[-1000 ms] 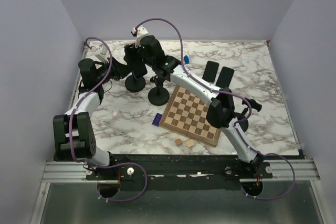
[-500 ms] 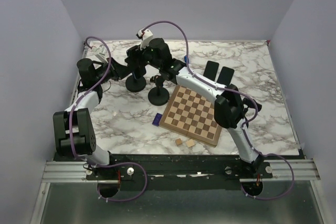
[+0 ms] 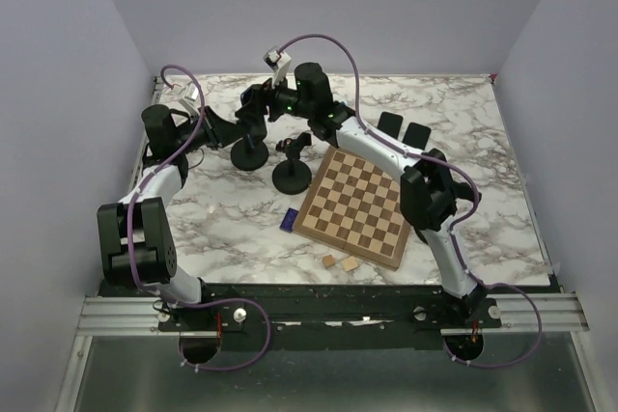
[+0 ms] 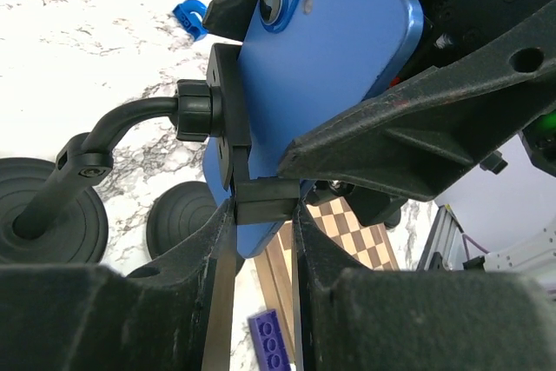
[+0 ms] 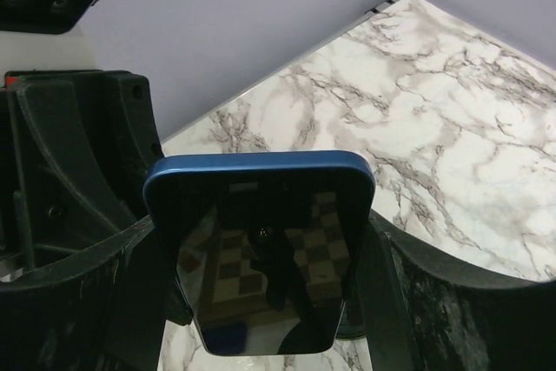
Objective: Remove the phone from the phone stand
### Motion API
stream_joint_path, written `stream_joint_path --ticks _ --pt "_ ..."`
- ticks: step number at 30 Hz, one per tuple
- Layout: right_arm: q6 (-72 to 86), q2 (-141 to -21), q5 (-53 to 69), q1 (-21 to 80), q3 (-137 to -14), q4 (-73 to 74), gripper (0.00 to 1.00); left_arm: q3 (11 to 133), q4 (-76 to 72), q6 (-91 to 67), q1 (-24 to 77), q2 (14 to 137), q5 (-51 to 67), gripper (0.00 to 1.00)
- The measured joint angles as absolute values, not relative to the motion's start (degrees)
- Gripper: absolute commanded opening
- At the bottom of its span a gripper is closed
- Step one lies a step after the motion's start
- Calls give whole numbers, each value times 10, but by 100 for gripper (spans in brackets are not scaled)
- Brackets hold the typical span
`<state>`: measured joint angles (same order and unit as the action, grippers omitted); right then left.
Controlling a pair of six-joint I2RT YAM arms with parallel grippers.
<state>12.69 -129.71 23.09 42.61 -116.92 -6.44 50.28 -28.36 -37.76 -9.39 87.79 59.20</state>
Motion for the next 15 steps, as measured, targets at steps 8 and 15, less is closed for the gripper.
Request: stream_joint_path --ticks 8,15 --pt "177 -1287 260 418 -1129 -118 1 525 -213 -357 -94 872 597 0" --pt "208 -1267 245 419 -1100 -135 1 539 -169 -345 -93 864 601 9"
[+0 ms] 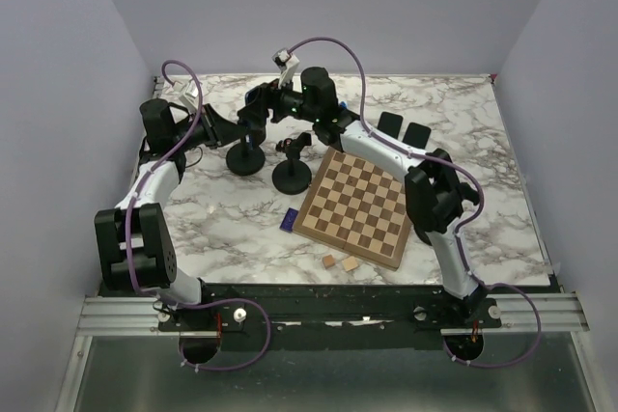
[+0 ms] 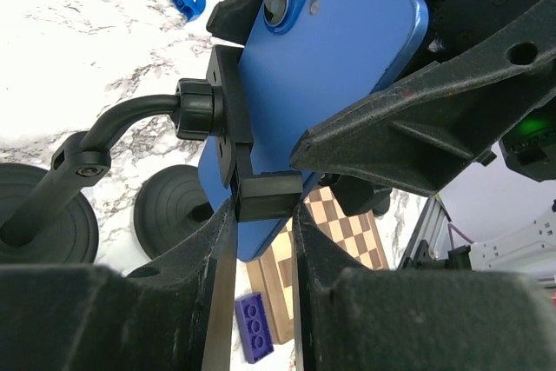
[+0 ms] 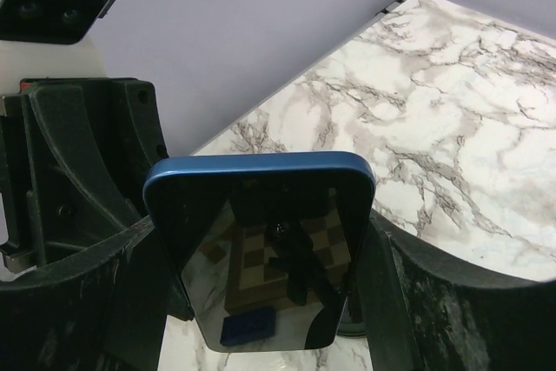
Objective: Remove the phone from the phone stand
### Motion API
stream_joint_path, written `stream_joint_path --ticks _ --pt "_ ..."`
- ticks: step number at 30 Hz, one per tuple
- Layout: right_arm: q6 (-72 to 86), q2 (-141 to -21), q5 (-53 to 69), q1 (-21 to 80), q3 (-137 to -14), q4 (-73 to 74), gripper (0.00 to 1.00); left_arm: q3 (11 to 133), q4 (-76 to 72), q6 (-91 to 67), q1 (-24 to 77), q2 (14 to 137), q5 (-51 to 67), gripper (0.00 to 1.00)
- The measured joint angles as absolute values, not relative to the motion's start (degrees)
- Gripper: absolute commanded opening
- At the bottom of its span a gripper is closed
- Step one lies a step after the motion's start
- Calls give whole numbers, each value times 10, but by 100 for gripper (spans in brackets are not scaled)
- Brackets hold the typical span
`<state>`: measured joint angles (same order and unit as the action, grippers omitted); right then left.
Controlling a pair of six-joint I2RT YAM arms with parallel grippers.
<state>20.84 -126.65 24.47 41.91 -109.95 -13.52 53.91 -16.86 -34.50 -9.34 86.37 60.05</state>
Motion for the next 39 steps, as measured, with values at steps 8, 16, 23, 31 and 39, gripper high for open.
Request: stream_joint_path --ticks 8,16,23,31,39 --pt "208 -1255 222 427 -1107 -95 1 546 -124 -328 -92 846 595 20" --pt "148 -1256 189 446 -1154 -20 1 546 -92 -321 -93 822 581 39" --pt "72 -1253 127 473 -1162 0 1 546 -52 -310 -98 815 558 46" --pt "77 -1234 121 474 -1160 6 1 543 -31 -303 -98 801 539 72" --pt "121 -1132 97 475 -1127 1 1 539 -4 -279 -98 730 494 76"
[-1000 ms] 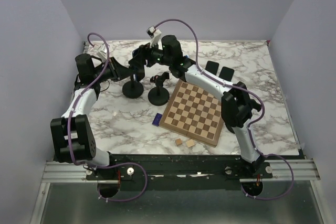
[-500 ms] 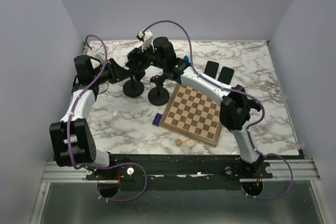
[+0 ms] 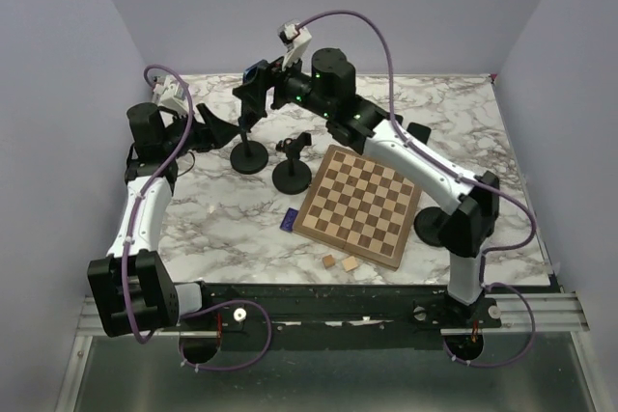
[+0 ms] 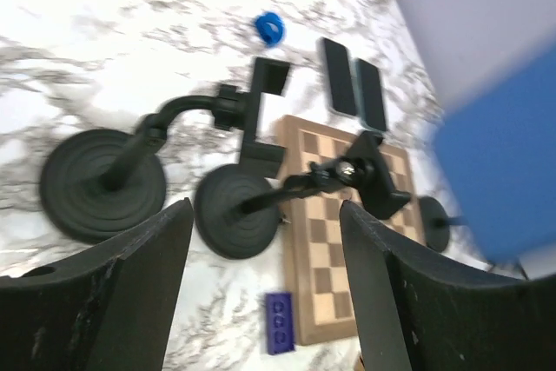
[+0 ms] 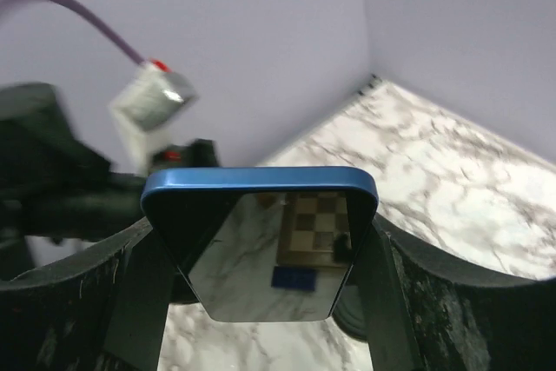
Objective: Remove the phone from the phone stand
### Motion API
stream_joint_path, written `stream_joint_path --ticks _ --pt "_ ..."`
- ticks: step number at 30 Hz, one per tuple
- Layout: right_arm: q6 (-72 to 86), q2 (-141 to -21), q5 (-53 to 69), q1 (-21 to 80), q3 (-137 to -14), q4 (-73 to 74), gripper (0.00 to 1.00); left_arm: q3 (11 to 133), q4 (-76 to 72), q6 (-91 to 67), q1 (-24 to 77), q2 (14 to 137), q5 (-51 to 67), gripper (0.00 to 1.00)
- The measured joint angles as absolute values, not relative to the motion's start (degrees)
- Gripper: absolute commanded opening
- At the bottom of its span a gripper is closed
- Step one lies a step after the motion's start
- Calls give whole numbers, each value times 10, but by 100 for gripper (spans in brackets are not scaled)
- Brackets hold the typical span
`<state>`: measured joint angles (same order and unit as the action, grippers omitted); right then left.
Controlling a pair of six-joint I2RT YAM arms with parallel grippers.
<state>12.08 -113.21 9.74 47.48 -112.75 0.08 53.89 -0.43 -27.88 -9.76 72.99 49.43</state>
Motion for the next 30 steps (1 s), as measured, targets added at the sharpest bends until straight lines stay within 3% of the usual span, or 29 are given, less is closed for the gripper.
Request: stream_joint_path --ticks 3,6,9,20,30 --pt "156 -1067 79 503 -1121 3 1 539 6 -260 -98 719 429 81" --pt "157 -1007 0 535 -1121 19 1 539 27 -245 -97 706 378 91" --pt "155 -963 -88 526 -1121 50 1 539 40 -232 -93 687 342 93" --pt "185 -926 -232 174 -944 207 1 539 67 -202 -70 663 289 93" --pt "229 -1024 -225 -23 -941 314 1 539 72 -193 -59 658 276 93"
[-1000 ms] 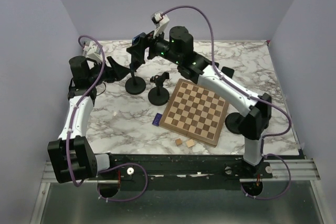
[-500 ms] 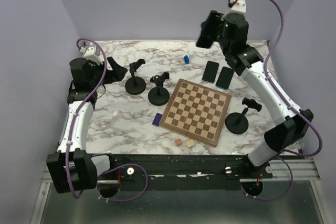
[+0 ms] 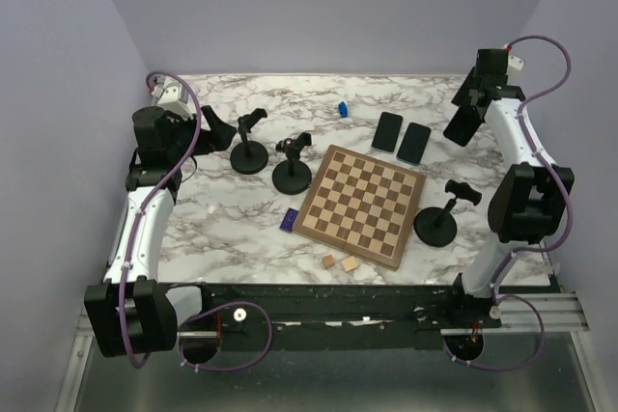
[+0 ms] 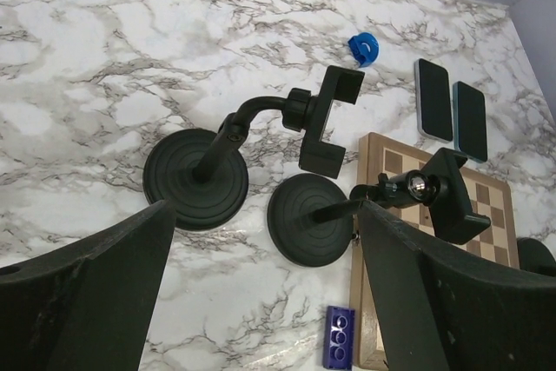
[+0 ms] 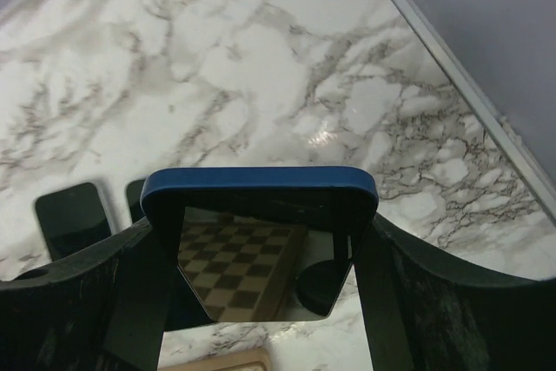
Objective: Remove the phone from the phone stand
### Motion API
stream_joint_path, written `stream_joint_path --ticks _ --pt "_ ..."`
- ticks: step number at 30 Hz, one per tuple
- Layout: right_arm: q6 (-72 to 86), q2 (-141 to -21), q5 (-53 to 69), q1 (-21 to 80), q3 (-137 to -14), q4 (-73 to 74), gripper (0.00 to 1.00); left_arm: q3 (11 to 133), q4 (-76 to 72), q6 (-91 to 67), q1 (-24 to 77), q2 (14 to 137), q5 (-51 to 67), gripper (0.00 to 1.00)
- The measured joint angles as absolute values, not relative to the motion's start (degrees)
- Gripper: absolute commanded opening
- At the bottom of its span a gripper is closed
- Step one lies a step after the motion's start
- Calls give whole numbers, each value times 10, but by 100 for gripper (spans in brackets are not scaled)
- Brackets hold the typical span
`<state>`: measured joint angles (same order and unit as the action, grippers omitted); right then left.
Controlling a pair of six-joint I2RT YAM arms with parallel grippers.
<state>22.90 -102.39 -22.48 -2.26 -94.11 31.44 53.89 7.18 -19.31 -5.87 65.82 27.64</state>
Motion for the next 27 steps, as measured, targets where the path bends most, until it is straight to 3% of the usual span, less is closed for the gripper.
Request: stream_joint_path --ticks 19,27 --pt "272 -1194 -169 -44 -945 375 2 539 79 -190 -51 658 274 93" --pt "272 -1217 -144 -44 -946 374 26 539 79 -190 -51 658 273 93"
